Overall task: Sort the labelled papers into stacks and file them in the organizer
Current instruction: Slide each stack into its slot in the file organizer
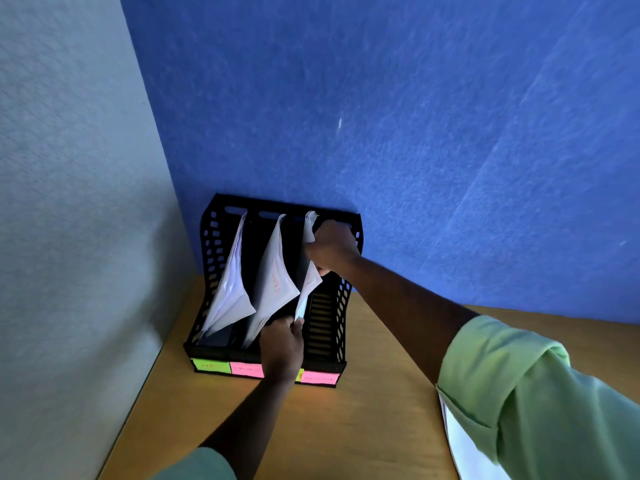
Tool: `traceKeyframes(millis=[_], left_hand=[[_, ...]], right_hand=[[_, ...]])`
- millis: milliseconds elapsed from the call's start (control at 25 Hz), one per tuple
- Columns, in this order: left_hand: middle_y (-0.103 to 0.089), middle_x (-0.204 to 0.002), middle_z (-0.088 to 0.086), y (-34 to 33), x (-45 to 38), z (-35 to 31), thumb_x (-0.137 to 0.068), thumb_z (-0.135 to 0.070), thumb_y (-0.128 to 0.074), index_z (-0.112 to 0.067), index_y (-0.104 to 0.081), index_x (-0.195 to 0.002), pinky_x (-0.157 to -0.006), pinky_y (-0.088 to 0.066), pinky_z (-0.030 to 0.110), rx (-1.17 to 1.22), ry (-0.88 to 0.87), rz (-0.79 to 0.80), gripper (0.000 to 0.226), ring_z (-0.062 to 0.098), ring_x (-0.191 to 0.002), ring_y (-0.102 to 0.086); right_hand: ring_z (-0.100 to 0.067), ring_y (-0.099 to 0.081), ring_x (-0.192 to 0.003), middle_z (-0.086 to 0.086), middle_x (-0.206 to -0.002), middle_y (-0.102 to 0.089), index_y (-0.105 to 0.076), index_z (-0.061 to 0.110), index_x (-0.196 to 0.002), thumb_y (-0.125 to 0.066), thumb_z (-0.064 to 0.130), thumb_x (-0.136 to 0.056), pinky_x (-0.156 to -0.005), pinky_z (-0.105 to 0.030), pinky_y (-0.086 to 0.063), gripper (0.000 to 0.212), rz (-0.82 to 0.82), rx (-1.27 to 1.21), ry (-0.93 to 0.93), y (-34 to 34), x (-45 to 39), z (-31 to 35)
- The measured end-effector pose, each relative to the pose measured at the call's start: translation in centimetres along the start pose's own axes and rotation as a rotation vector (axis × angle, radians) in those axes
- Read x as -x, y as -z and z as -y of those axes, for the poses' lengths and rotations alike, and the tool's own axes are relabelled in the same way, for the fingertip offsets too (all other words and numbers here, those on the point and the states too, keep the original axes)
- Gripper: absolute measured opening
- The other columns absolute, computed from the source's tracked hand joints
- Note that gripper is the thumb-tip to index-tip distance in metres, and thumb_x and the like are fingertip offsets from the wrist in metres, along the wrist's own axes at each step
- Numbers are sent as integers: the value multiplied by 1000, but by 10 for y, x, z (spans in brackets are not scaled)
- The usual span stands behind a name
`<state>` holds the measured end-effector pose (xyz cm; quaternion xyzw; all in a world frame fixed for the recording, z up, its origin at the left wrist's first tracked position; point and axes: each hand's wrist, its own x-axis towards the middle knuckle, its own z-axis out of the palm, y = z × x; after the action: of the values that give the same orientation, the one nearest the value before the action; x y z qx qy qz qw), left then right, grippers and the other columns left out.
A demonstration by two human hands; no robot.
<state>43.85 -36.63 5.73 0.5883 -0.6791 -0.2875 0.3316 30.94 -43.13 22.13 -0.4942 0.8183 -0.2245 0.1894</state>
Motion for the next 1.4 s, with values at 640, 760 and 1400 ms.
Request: traceKeyframes(millis=[640, 760, 1400], left_hand=[[-74, -100, 5, 2, 27, 5, -76, -33, -76, -13, -64, -116, -81, -55, 33, 25, -88, 121, 46, 24, -98, -69], [-69, -117, 10, 8, 40, 8, -79, -25, -75, -9, -58, -127, -93, -50, 31, 26, -113, 112, 53, 27, -111, -64], [-67, -110, 0, -37, 177, 34, -87, -16, -62, -15, -59, -124, -85, -46, 19, -71, -132, 453, 38, 12, -100, -66]], right_hand=[[-22, -71, -46, -9, -62, -73, -55, 9, -90, -55, 71, -89, -60, -40, -64, 62, -57, -323, -105, 5, 58, -78], [-23, -70, -47, -15, -66, -73, -54, 8, -89, -53, 68, -93, -53, -38, -61, 61, -114, -513, -186, -4, 85, -102], [-33, -75, -67, -8, -67, -76, -66, 9, -88, -60, 38, -101, -63, -40, -62, 33, 16, -560, -616, -82, 246, -286]])
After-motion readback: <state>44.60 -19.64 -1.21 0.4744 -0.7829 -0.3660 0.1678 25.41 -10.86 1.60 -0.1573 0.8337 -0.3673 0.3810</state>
